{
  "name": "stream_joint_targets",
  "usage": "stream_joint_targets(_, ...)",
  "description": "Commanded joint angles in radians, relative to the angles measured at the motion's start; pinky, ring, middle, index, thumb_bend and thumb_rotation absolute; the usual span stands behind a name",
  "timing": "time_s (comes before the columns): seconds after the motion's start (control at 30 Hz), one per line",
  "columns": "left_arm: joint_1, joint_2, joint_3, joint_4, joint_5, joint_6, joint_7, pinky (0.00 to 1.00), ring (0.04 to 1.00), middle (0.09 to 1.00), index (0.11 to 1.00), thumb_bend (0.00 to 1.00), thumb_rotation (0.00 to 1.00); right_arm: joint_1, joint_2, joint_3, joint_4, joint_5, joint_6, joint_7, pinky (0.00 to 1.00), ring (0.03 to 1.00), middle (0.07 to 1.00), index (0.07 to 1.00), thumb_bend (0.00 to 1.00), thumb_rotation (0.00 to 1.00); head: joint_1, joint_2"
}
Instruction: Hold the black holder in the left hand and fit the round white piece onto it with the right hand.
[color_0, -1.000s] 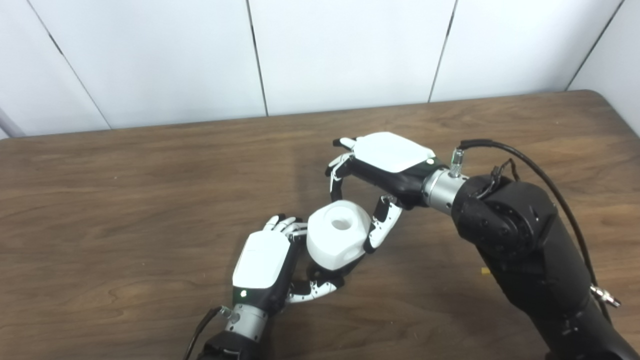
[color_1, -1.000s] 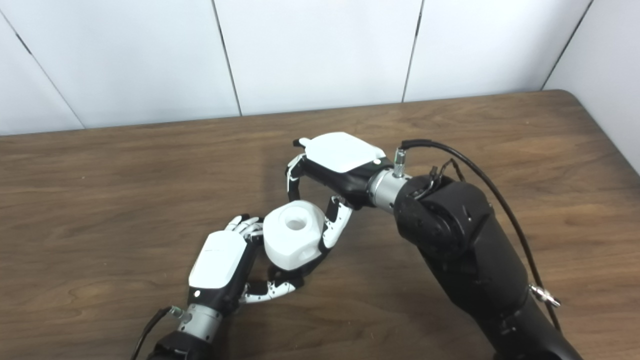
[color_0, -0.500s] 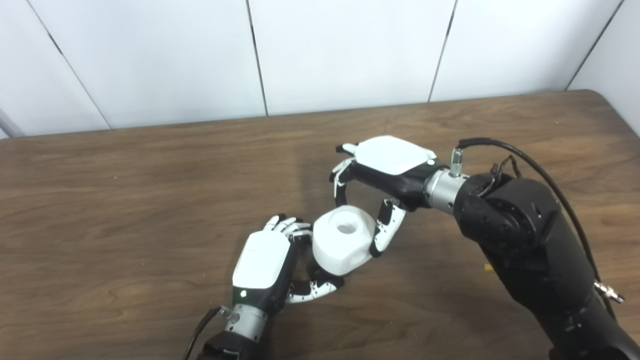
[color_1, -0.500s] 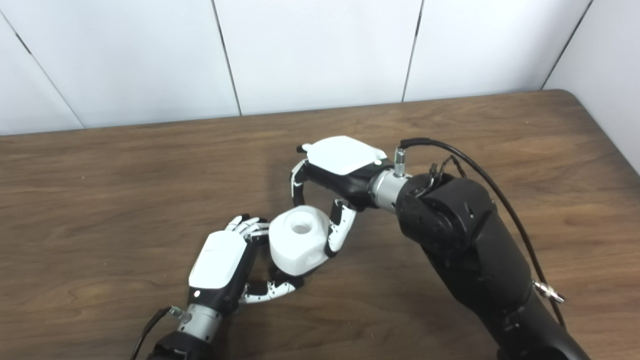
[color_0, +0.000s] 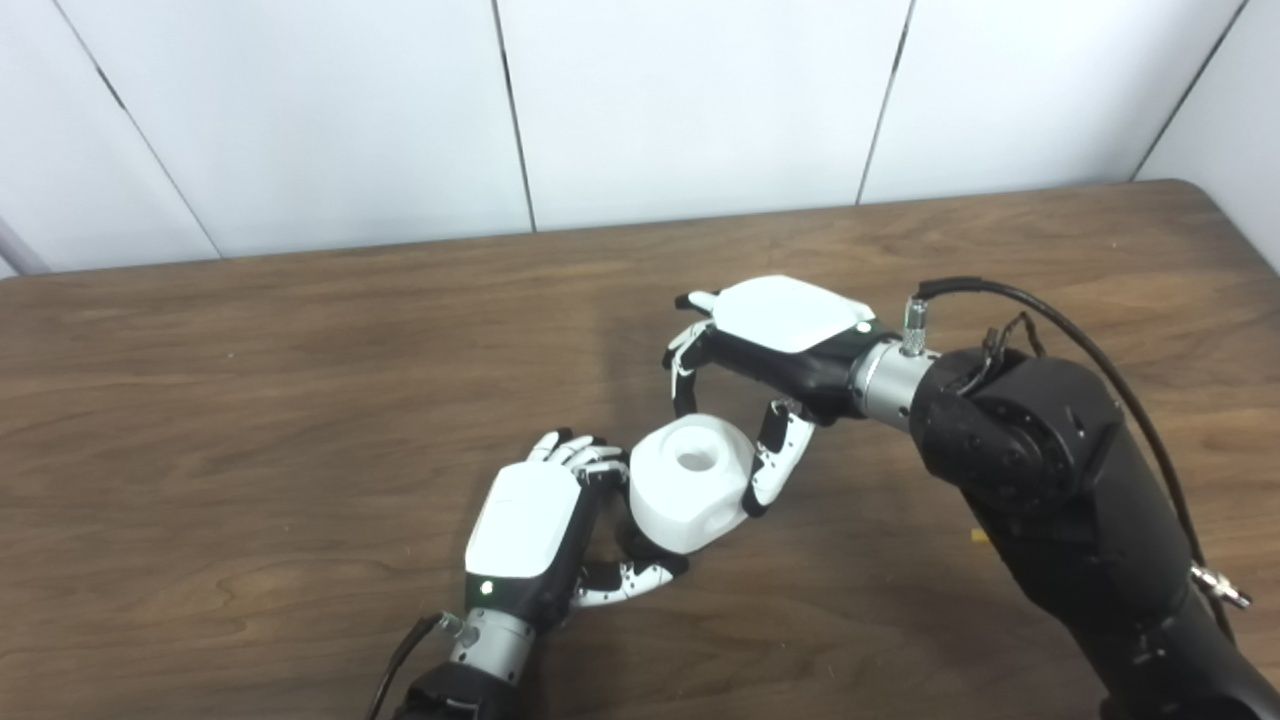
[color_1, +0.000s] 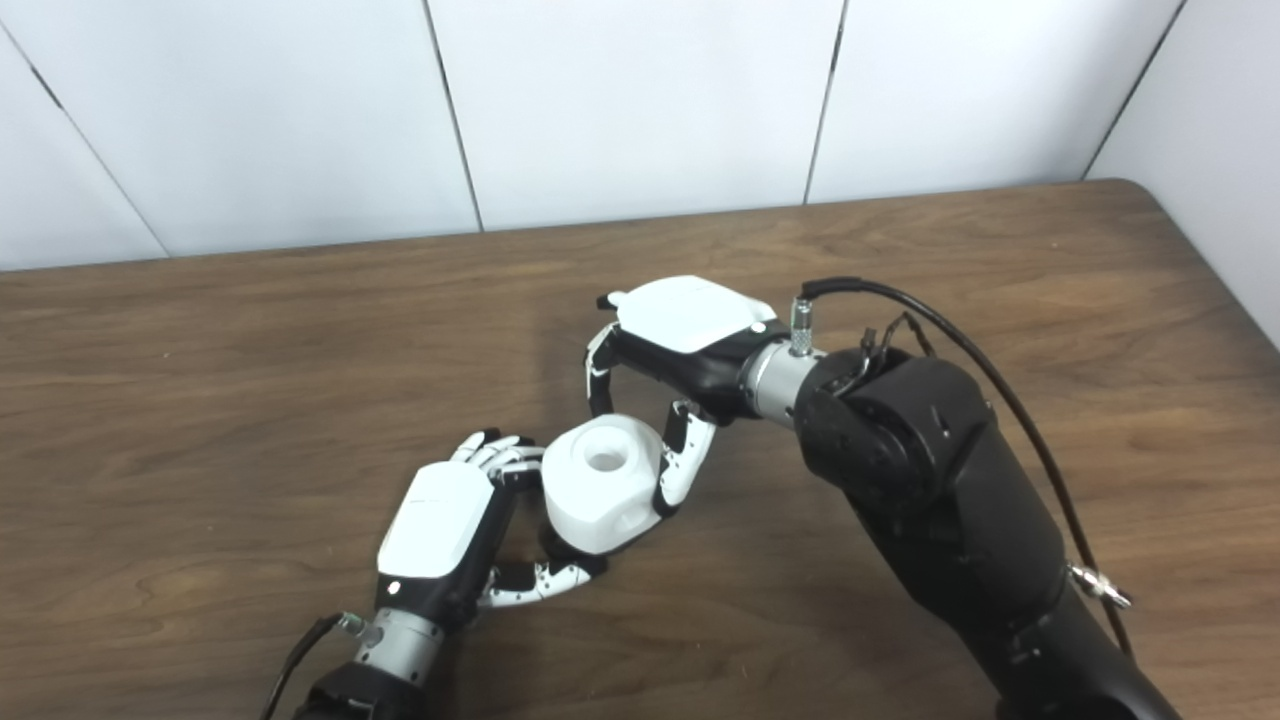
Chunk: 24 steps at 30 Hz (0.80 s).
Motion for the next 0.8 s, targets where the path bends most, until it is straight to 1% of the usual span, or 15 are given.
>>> stream_joint_targets(0.0,0.011,0.008,-0.008,0.004,0.013,-0.003,-0.029,0.92,0.839,0.747,0.484,0.52,0.05,-0.019,0.004,-0.014,-0.018,-0.013,-0.017,-0.044,0.99,0.992,0.831,0.481,0.52,0.13,-0.002,0.000)
stream_joint_targets(0.33,0.009,0.005,-0.012,0.010,0.021,-0.001,-0.027,0.92,0.845,0.748,0.485,0.52,0.05,0.003,0.005,-0.011,-0.012,-0.020,-0.046,-0.088,0.97,0.974,0.833,0.490,0.52,0.15,0.001,-0.005)
stream_joint_targets(0.37,0.009,0.005,-0.012,0.009,0.022,0.000,-0.028,0.92,0.845,0.748,0.485,0.52,0.05,0.004,0.005,-0.012,-0.012,-0.020,-0.050,-0.090,0.97,0.972,0.833,0.536,0.73,0.21,0.001,-0.005)
stream_joint_targets(0.4,0.009,0.005,-0.012,0.009,0.022,0.000,-0.028,0.92,0.845,0.749,0.485,0.52,0.05,0.005,0.004,-0.012,-0.011,-0.020,-0.053,-0.091,0.96,0.971,0.833,0.563,0.84,0.25,0.001,-0.006)
stream_joint_targets(0.43,0.009,0.004,-0.012,0.009,0.022,0.001,-0.028,0.92,0.845,0.749,0.485,0.52,0.05,0.005,0.003,-0.011,-0.011,-0.021,-0.058,-0.091,0.96,0.971,0.836,0.585,0.91,0.28,0.001,-0.006)
stream_joint_targets(0.5,0.010,0.004,-0.012,0.009,0.022,0.001,-0.027,0.92,0.843,0.748,0.484,0.52,0.05,0.006,0.002,-0.011,-0.012,-0.025,-0.065,-0.089,0.96,0.970,0.839,0.602,0.96,0.32,0.001,-0.006)
stream_joint_targets(0.57,0.009,0.004,-0.012,0.010,0.021,0.000,-0.027,0.92,0.843,0.748,0.484,0.52,0.05,0.007,0.004,-0.013,-0.014,-0.026,-0.061,-0.083,0.96,0.982,0.861,0.623,0.99,0.35,0.001,-0.006)
stream_joint_targets(0.77,0.009,0.005,-0.010,0.008,0.018,0.003,-0.033,0.93,0.844,0.750,0.485,0.52,0.05,0.004,0.009,-0.018,-0.024,-0.025,-0.045,-0.066,1.00,1.000,0.912,0.666,1.00,0.39,0.003,-0.004)
